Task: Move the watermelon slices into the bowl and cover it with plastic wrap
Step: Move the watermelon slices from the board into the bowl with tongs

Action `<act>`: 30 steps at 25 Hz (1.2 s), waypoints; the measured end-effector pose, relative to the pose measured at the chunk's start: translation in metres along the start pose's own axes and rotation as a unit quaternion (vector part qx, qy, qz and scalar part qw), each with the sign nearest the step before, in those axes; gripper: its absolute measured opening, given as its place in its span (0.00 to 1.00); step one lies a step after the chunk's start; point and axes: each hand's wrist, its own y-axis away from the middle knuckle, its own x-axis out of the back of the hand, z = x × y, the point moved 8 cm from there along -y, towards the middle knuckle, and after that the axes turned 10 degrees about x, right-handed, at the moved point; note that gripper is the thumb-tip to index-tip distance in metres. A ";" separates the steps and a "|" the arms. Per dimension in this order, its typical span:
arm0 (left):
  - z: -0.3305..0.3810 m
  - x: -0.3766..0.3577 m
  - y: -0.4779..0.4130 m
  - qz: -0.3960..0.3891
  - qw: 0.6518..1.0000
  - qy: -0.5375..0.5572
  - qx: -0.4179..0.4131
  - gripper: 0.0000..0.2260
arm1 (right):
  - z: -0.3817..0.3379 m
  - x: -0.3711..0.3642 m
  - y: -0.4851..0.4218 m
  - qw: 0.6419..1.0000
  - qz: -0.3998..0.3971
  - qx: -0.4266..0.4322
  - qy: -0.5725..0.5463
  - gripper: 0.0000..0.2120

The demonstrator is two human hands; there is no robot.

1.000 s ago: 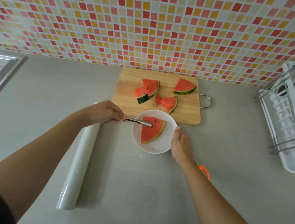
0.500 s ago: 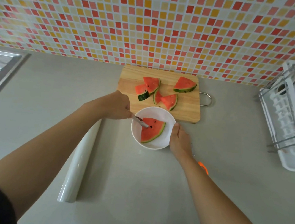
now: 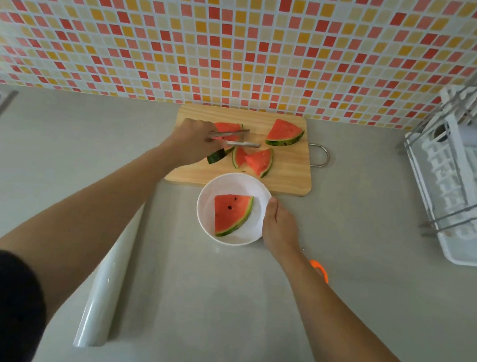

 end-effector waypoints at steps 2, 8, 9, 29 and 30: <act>0.016 -0.022 -0.019 0.007 1.000 0.003 -0.007 0.14 | -0.001 0.000 0.000 1.000 0.003 0.005 0.010 0.21; 0.046 -0.059 -0.049 -0.022 0.999 -0.029 0.019 0.15 | -0.005 0.003 0.001 1.000 -0.003 0.018 0.024 0.21; 0.051 -0.063 -0.050 -0.030 0.999 -0.026 0.017 0.15 | -0.006 0.003 0.001 1.000 -0.004 0.019 0.023 0.20; 0.036 -0.059 -0.077 -0.048 0.991 0.095 0.078 0.18 | -0.006 0.002 -0.001 0.999 -0.012 0.027 0.026 0.19; 0.031 -0.059 -0.078 -0.051 0.988 0.116 0.088 0.18 | -0.005 0.002 -0.001 0.999 -0.009 0.026 0.024 0.19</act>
